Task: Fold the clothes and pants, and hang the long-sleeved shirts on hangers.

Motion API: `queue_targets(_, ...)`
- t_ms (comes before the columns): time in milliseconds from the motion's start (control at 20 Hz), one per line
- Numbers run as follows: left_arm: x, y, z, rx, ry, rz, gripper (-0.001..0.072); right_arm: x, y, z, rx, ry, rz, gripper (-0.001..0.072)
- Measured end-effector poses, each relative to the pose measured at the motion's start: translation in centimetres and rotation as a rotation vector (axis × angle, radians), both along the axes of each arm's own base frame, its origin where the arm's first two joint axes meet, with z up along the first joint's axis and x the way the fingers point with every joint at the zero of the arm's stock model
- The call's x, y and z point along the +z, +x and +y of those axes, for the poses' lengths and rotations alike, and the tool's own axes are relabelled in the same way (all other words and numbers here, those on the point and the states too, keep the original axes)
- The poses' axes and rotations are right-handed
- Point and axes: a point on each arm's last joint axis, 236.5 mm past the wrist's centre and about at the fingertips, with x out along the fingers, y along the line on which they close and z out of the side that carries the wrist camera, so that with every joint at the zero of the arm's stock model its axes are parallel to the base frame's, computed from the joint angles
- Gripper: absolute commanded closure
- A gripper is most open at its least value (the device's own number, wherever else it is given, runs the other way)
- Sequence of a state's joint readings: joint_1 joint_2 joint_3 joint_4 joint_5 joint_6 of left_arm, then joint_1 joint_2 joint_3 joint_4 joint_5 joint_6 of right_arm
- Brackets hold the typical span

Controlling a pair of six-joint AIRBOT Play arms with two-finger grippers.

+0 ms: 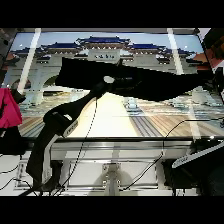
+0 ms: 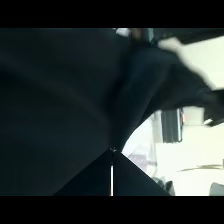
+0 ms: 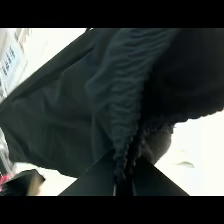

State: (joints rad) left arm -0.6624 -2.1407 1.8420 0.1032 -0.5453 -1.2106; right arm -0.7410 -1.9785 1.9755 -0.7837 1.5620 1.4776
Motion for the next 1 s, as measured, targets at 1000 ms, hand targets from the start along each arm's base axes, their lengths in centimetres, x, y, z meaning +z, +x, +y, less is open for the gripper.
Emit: queue_targets(1000, -1.8, 3.9, 5.3, 0.136, 0.111, 0.099, 0.0708, 4.0, 3.7, 29.1, 0.556, 0.106, -0.065, 0.0697)
